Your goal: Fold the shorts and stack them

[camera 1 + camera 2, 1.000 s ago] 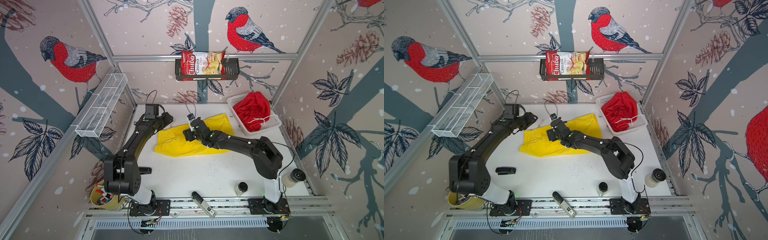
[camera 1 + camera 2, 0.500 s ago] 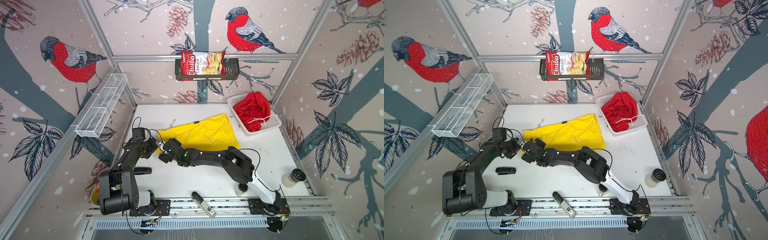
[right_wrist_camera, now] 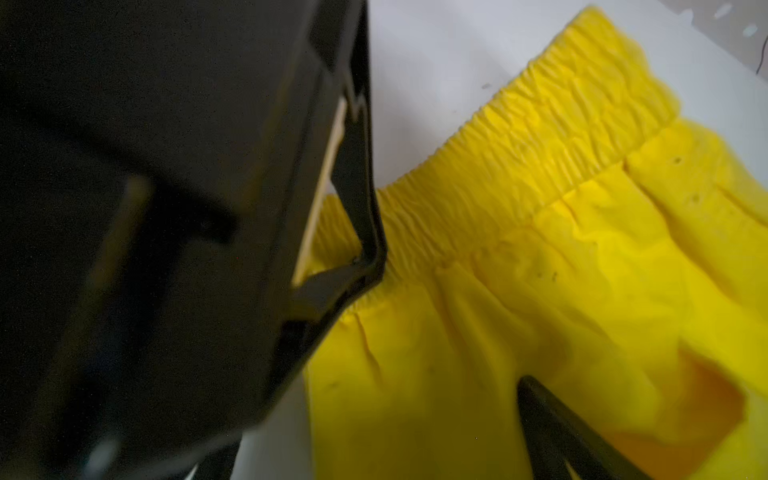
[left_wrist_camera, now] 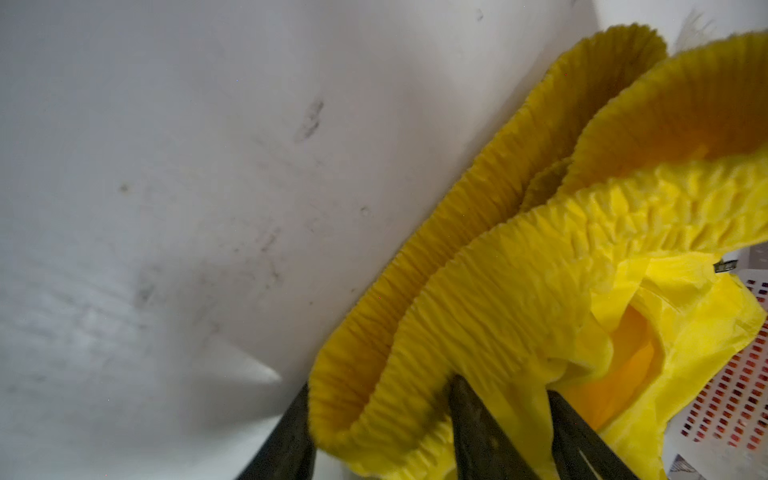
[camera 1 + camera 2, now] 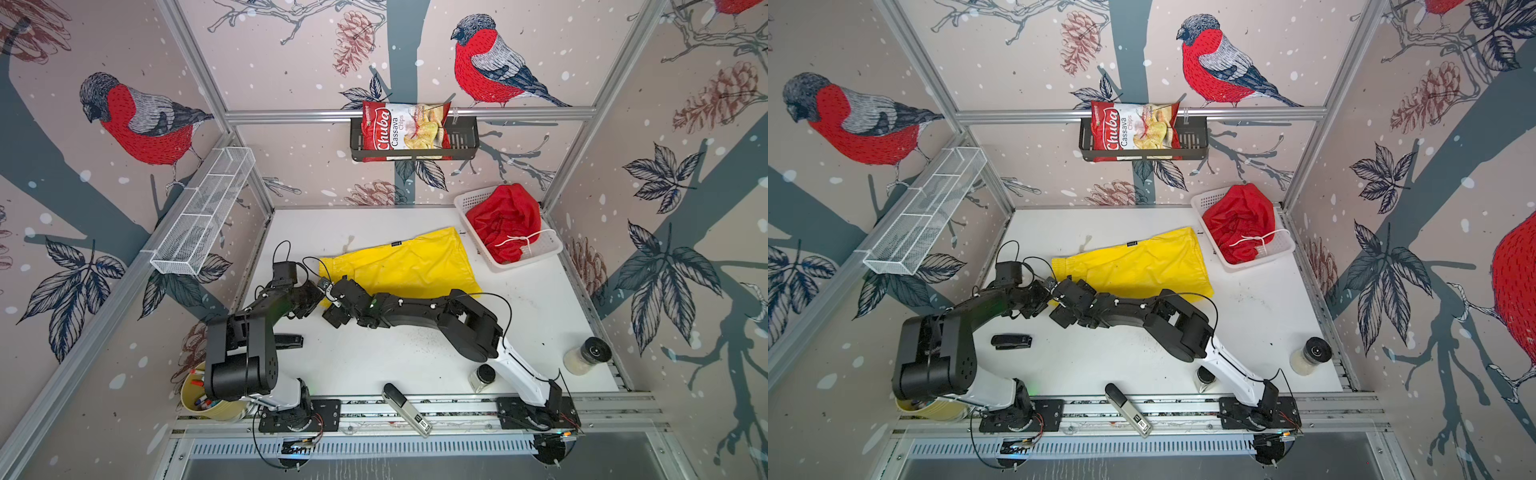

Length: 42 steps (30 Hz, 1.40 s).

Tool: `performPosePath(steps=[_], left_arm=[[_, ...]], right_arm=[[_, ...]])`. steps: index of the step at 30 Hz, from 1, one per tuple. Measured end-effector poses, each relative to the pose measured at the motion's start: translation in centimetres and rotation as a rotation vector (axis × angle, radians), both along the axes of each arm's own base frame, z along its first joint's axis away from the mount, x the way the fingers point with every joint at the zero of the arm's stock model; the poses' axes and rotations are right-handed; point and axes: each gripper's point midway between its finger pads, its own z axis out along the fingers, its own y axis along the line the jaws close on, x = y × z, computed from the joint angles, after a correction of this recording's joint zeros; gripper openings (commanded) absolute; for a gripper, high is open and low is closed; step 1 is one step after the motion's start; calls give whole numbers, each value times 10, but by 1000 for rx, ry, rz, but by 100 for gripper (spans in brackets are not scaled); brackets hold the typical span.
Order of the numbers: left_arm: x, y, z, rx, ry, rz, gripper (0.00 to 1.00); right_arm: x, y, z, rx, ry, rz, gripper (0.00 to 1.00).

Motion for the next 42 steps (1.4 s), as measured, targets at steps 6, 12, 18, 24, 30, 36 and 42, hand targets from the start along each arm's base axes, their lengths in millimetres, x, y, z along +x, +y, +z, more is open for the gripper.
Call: performPosePath(steps=[6,12,18,24,30,36,42], left_arm=[[-21,-43,-6,-30,8,-114,17],[-36,-55,-4,-73,-21,-147,43],[-40,-52,24,-54,-19,-140,43],[9,-28,82,3,-174,-66,31],[59,-21,83,-85,-210,-1,5],[81,-58,75,-209,-223,-59,0],[83,-69,71,-228,-251,-74,0]], right_arm=[[24,-52,35,23,-33,-130,100],[8,-81,51,18,-140,-196,100],[-21,-74,39,-38,-216,-137,99],[-20,-69,26,-44,-227,-127,98],[-21,-65,29,-26,-266,-115,95],[-16,-78,32,-19,-277,-146,50],[-9,-83,32,-8,-271,-176,29]])
